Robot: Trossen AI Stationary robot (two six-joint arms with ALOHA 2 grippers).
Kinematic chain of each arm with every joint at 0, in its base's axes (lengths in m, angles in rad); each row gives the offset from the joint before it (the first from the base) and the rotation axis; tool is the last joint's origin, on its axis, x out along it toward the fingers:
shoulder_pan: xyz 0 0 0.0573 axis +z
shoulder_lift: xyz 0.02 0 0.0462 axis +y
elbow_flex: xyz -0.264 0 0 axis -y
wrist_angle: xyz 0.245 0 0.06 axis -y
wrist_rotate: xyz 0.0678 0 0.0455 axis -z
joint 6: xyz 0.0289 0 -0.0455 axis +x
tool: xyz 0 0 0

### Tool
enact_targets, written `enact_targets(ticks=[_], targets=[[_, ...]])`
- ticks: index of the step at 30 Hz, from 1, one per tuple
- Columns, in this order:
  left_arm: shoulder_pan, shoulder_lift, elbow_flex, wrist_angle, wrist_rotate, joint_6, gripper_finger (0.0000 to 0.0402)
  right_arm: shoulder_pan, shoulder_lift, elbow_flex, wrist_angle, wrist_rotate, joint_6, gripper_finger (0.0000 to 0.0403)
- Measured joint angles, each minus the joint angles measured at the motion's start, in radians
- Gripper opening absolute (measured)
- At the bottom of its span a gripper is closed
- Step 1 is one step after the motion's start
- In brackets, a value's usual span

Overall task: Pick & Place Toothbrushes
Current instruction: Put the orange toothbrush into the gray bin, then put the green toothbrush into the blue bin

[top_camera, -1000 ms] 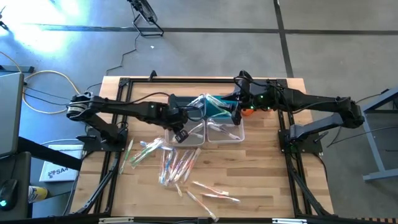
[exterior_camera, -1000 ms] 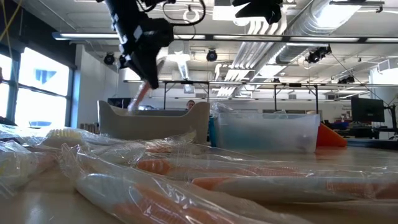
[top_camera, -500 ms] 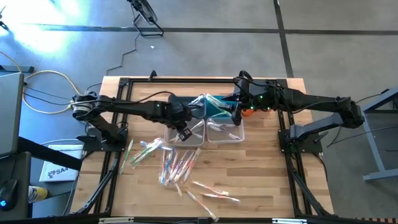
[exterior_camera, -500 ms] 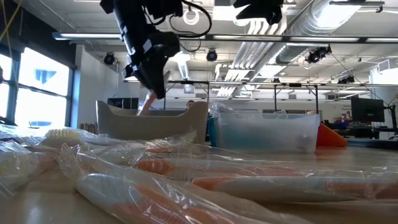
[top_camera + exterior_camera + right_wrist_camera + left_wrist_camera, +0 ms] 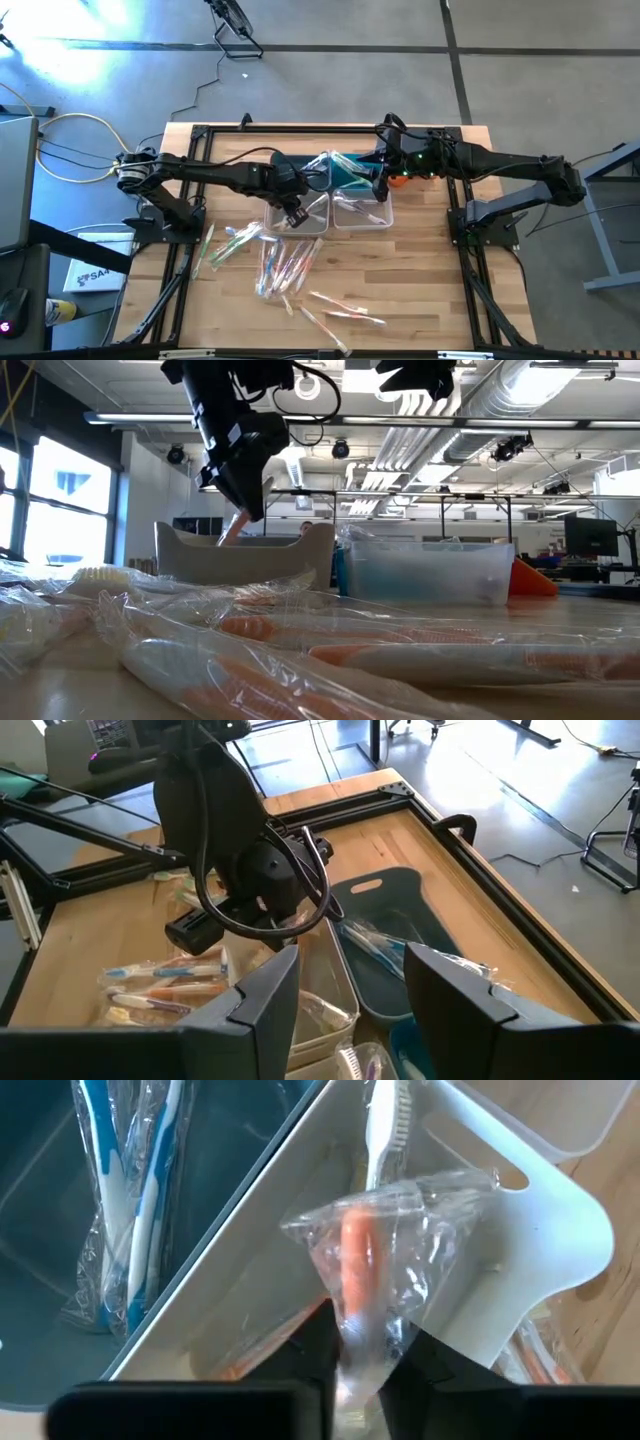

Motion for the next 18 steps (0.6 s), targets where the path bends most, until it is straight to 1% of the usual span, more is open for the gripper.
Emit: enact_targets(ticks=[5,9,12,15,18], targets=[[0.000,0.000,0.000,0.000,0.000,0.020,0.0108,0.000,0.000,0.000,0.000,0.000,0.000,0.0173],[0.000,0.000,0.000,0.013,0.000,0.047,0.0137,0.000,0.000,0.000,0.000,0.000,0.000,0.0173],[0.000,0.000,0.000,0.066,0.001,0.065,0.0149,0.000,0.000,0.000,0.000,0.000,0.000,0.0173],[0.000,0.000,0.000,0.122,0.025,0.079,0.0151,0.000,0.000,0.000,0.000,0.000,0.000,0.0173],[0.000,0.000,0.000,0.138,0.027,0.081,0.0151,0.000,0.000,0.000,0.000,0.000,0.000,0.0173]])
